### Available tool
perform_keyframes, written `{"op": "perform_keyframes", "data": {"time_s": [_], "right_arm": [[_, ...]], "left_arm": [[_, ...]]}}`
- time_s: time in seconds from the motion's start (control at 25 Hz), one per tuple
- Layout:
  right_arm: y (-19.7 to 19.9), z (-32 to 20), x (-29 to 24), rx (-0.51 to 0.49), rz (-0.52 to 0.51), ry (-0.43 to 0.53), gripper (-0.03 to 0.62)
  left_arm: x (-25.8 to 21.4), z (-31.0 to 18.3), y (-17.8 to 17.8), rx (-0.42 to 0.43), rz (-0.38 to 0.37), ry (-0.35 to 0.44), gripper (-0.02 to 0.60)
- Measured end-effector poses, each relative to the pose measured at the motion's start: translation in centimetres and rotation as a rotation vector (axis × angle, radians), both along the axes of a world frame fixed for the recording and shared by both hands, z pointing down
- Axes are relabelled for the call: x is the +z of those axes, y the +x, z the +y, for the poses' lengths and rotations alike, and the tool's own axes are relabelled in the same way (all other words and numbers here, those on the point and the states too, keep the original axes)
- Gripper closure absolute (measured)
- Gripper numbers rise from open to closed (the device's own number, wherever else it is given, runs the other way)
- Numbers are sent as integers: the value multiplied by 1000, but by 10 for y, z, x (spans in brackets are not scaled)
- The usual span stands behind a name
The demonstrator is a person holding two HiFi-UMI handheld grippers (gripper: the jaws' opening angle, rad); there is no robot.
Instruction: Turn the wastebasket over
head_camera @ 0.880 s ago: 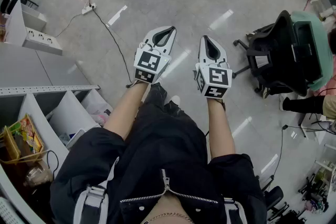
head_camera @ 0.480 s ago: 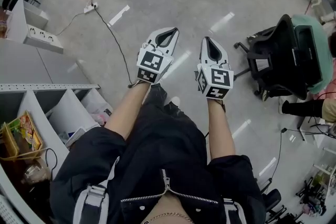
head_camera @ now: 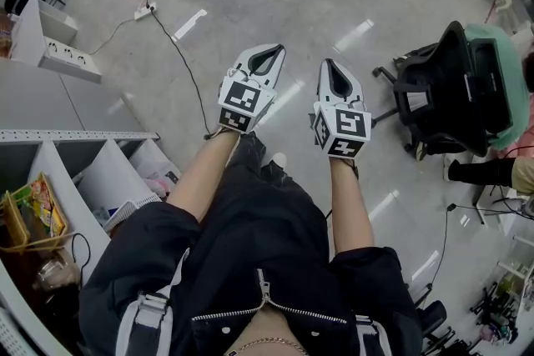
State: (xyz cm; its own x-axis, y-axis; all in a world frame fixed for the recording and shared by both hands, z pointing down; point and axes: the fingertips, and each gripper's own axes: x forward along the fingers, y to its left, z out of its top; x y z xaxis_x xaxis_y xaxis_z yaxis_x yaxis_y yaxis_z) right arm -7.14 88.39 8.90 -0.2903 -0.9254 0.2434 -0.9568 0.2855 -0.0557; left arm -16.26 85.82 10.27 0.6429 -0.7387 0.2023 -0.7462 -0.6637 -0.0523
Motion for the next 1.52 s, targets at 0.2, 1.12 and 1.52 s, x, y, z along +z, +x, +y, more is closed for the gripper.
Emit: {"op": "perform_keyframes", "data": {"time_s": [0.2,1.12,1.52], "right_arm": [[-4,6,0,-1,5,-4,583],[12,-64,-1,7,21,-23,583],[6,-169,-12,10,36,-24,583]], "left_arm": [[0,5,-3,2,5,-2,577],[2,-73,26,36,33,-25,577],[-5,-180,23,47,46,-25,577]]}}
